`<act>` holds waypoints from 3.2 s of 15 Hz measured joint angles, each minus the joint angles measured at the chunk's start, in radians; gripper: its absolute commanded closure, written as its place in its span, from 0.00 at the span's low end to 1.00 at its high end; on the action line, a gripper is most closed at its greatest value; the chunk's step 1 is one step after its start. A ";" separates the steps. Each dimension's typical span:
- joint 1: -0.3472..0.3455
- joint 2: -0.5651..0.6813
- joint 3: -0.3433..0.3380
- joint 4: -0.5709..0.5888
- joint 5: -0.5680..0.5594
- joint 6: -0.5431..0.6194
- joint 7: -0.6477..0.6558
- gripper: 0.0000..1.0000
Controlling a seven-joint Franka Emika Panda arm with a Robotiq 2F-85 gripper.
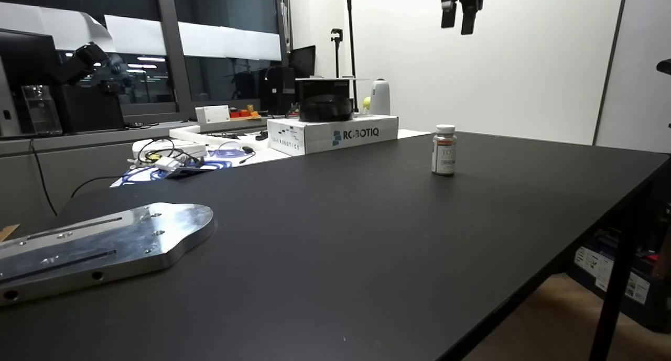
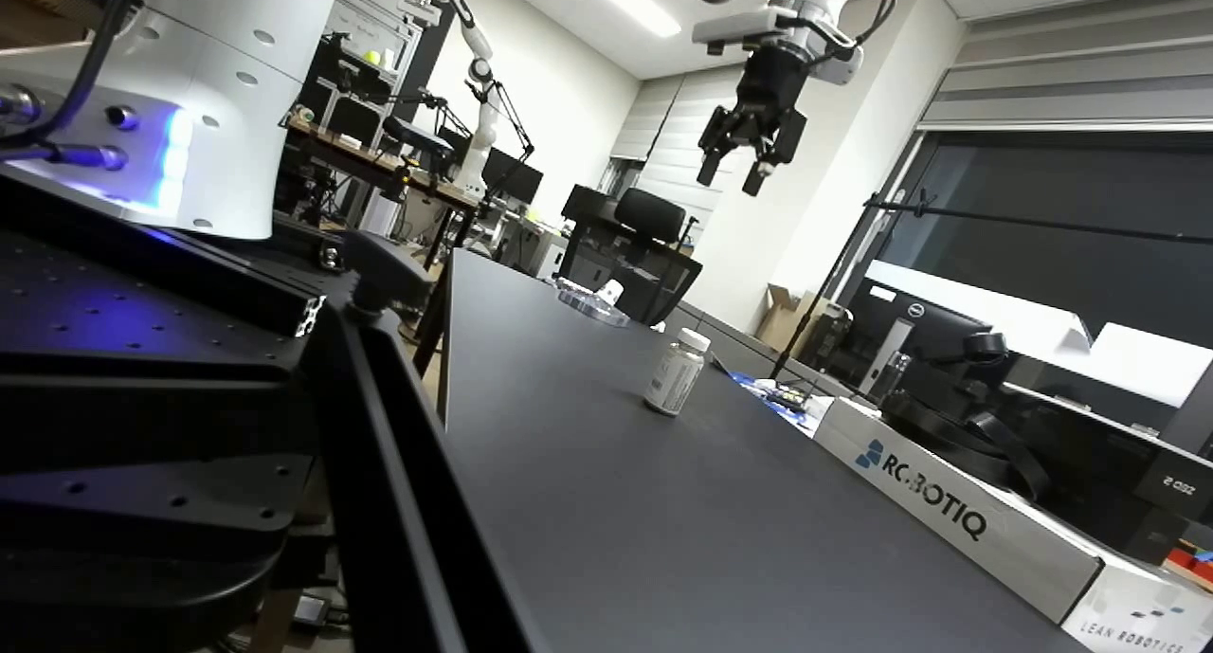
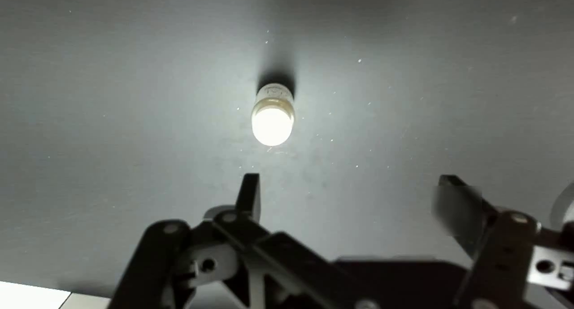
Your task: Lay the bottle on its side then place it upside down
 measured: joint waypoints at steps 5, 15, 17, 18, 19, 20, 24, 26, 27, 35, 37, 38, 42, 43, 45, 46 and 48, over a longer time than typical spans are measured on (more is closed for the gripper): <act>-0.021 0.251 -0.003 0.130 -0.029 0.096 0.140 0.00; -0.019 0.506 -0.032 0.214 -0.042 0.097 0.279 0.00; -0.015 0.528 -0.038 0.212 -0.044 0.096 0.281 0.00; -0.013 0.535 -0.040 0.211 -0.048 0.096 0.281 0.00; -0.011 0.541 -0.042 0.209 -0.057 0.096 0.282 0.25; -0.009 0.546 -0.044 0.206 -0.067 0.096 0.284 0.26; 0.001 0.564 -0.050 0.203 -0.081 0.096 0.290 0.55; 0.008 0.566 -0.048 0.203 -0.077 0.086 0.291 0.68; 0.011 0.566 -0.044 0.207 -0.071 0.066 0.291 0.71; 0.015 0.384 0.031 0.296 0.044 -0.243 0.261 0.71; 0.016 0.317 0.036 0.297 0.043 -0.300 0.238 0.46; 0.016 0.308 0.037 0.294 0.043 -0.299 0.238 0.46; 0.015 0.349 0.037 0.292 0.043 -0.280 0.238 0.46; 0.015 0.355 0.037 0.292 0.043 -0.276 0.238 0.46; 0.015 0.357 0.037 0.293 0.043 -0.276 0.238 0.71; 0.015 0.357 0.037 0.293 0.043 -0.276 0.238 0.71; 0.014 0.360 0.037 0.294 0.048 -0.277 0.233 0.71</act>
